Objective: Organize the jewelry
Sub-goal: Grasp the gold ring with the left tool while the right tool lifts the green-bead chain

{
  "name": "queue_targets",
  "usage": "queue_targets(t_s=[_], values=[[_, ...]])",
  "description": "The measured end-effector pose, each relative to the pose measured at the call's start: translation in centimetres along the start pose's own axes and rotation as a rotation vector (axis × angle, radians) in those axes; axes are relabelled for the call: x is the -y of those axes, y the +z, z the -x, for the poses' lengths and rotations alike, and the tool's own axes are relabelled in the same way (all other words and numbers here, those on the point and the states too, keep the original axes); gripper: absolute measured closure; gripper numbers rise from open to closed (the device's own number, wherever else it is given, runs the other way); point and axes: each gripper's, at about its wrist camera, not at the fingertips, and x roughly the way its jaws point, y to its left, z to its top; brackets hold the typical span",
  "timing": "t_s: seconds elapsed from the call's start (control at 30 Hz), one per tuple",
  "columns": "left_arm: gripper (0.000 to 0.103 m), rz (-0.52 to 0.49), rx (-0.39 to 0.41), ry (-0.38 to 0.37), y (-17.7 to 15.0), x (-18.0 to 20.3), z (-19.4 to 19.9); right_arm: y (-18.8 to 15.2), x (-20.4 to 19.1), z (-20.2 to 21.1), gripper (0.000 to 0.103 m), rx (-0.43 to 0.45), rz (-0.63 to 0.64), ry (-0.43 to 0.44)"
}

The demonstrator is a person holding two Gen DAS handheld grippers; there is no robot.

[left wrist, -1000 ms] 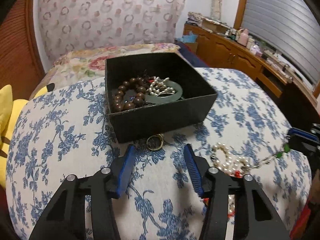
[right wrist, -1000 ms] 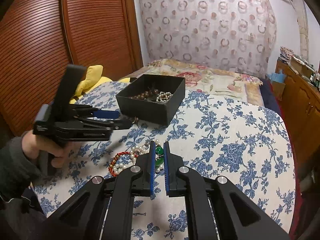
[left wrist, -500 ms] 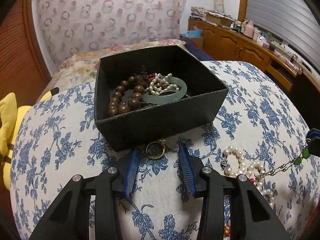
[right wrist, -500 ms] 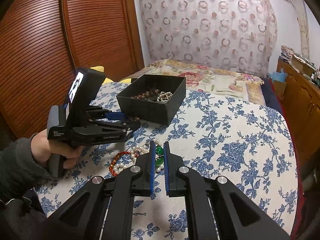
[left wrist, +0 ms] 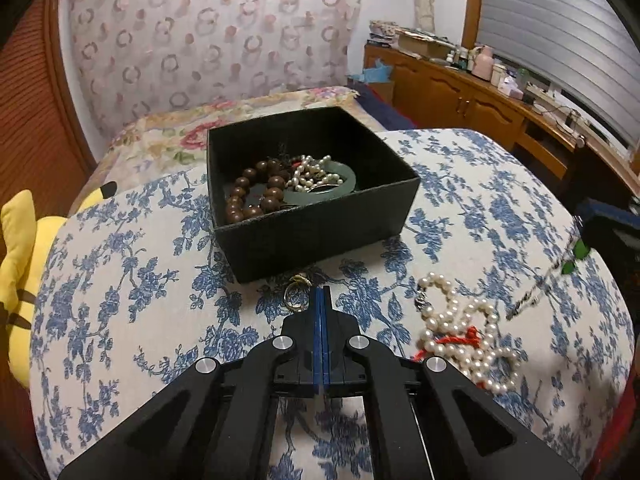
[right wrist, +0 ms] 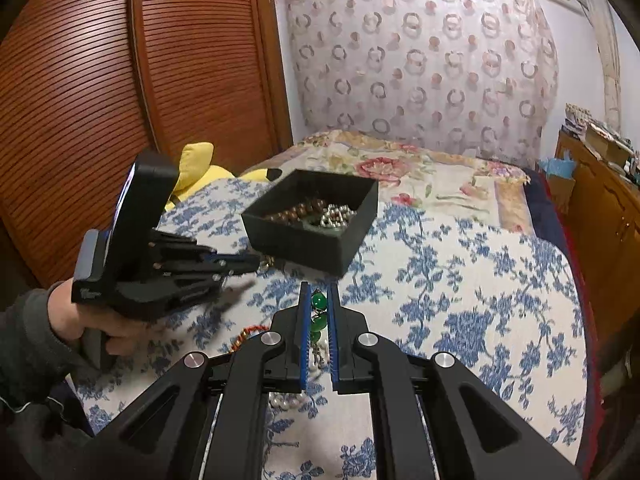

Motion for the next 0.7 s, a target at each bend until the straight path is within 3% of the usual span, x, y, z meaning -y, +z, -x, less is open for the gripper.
queue_targets(t_s=[0.2, 0.27, 0.3, 0.37, 0.53, 0.7], values=[[0.103, 0.015, -0.001, -0.027, -0.5, -0.7, 0.2, 0.6, -0.3, -0.7, 0.094, -0.009, 0.009, -0.002], [0.093, 0.021, -0.002, -0.022, -0.4, -1.0, -0.1, 0.6, -0.4, -1.1, 0.094, -0.013, 0.012, -0.003], [0.082, 0.021, -0.002, -0.013, -0.3, -1.0, -0.4, 0.6, -0.4, -1.3, 0.094, -0.014, 0.013, -0.003], [0.075, 0.013, -0.005, -0.009, -0.1, -0.9, -0.8, 0.6, -0.4, -1.6, 0.094, -0.015, 0.016, 0.003], [0.068, 0.003, -0.030, 0.002, 0.4, -0.8, -2.2, 0.6, -0.1, -2.8, 0.094, -0.032, 0.013, 0.016], [0.068, -0.015, -0.042, 0.016, 0.4, -0.4, -3.0, 0.8, 0.8, -3.6, 0.094, -0.038, 0.003, 0.035]])
